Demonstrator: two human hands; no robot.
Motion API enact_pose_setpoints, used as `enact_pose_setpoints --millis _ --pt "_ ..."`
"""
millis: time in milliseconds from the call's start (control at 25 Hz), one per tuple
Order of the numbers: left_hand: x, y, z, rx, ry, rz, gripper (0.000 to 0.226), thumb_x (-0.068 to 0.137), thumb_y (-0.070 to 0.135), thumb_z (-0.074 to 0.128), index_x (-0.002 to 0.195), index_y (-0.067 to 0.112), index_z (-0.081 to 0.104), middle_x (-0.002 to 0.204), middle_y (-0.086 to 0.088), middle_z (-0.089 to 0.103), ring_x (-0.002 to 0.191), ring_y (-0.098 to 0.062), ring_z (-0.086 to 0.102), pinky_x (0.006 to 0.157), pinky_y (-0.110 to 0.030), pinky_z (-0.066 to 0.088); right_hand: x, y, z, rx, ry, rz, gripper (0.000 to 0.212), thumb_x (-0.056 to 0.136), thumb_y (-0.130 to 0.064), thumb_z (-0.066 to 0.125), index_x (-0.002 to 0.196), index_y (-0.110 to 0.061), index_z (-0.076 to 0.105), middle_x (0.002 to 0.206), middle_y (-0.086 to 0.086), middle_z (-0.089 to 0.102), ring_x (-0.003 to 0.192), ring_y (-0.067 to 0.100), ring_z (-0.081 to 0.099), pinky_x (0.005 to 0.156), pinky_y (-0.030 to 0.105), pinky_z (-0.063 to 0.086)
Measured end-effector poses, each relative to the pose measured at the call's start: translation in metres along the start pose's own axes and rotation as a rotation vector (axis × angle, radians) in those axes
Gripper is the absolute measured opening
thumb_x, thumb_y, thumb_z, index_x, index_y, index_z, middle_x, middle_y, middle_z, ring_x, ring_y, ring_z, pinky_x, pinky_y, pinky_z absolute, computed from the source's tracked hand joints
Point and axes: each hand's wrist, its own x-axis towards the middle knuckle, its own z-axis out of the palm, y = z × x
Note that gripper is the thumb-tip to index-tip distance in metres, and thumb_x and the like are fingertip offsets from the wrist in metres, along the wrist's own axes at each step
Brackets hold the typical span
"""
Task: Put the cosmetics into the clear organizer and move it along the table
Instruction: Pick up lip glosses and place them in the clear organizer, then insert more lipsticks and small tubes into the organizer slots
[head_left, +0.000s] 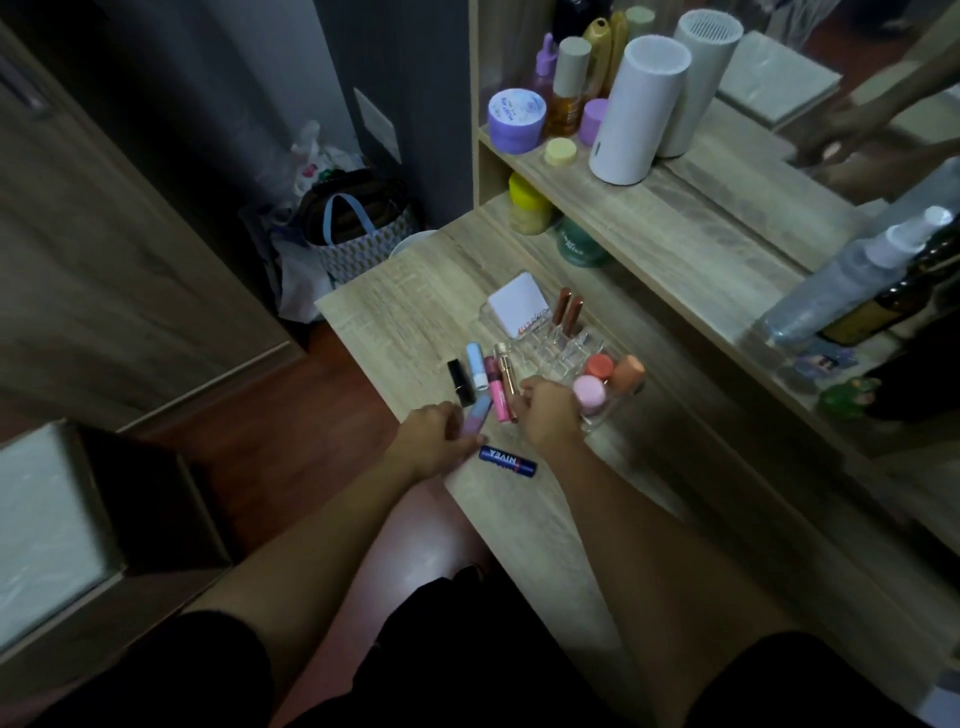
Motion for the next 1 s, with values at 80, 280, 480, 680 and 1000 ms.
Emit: enact_pose_setpoints --millis 80,280,480,680,1000 --pt "0.003 0.003 0.005 -0.009 0.029 0.003 0.033 0.079 0.037 0.069 0.090 0.007 0.061 0.089 -0.013 0.068 0.080 -0.028 0.062 0.067 -0.032 0.046 0.006 -0.003 0.000 -0.002 -0.004 0.023 0.022 0.090 -0.016 0.059 0.108 -0.006 0.065 0.109 0.016 0.070 0.101 0.030 0.064 0.087 0.034 0.051" --pt "0.003 0.001 0.006 -0.036 0.060 0.024 0.030 0.079 0.030 0.068 0.099 0.008 0.063 0.095 -0.012 0.070 0.083 -0.027 0.063 0.070 -0.032 0.048 0.006 -0.006 0.000 -0.103 -0.049 0.023 0.016 0.090 -0.015 0.056 0.097 -0.005 0.064 0.101 0.014 0.070 0.084 0.025 0.059 0.072 0.030 0.044" --pt "-0.004 -0.002 -0.001 -0.134 0.093 0.072 0.016 0.080 0.030 0.066 0.082 0.017 0.057 0.077 -0.001 0.061 0.066 -0.015 0.055 0.051 -0.019 0.037 -0.004 0.002 -0.007 0.066 0.018 -0.016 0.022 0.089 -0.015 0.054 0.101 -0.002 0.067 0.099 0.019 0.071 0.094 0.034 0.065 0.084 0.037 0.054" --pt "0.001 0.010 -0.014 -0.346 0.180 0.102 0.012 0.079 0.021 0.068 0.086 0.019 0.059 0.077 0.005 0.061 0.070 -0.010 0.057 0.052 -0.006 0.041 -0.021 0.010 -0.022 0.756 0.107 0.096 0.035 0.088 -0.003 0.058 0.122 -0.005 0.055 0.107 0.016 0.067 0.094 0.025 0.065 0.080 0.030 0.052" --pt "0.043 0.071 -0.047 -0.675 0.202 0.210 0.016 0.084 0.024 0.062 0.099 0.020 0.059 0.096 -0.008 0.070 0.089 -0.022 0.067 0.080 -0.037 0.056 -0.018 0.027 -0.081 0.941 0.282 0.110 0.034 0.083 -0.010 0.066 0.115 -0.010 0.052 0.102 0.012 0.067 0.096 0.027 0.066 0.092 0.051 0.052"
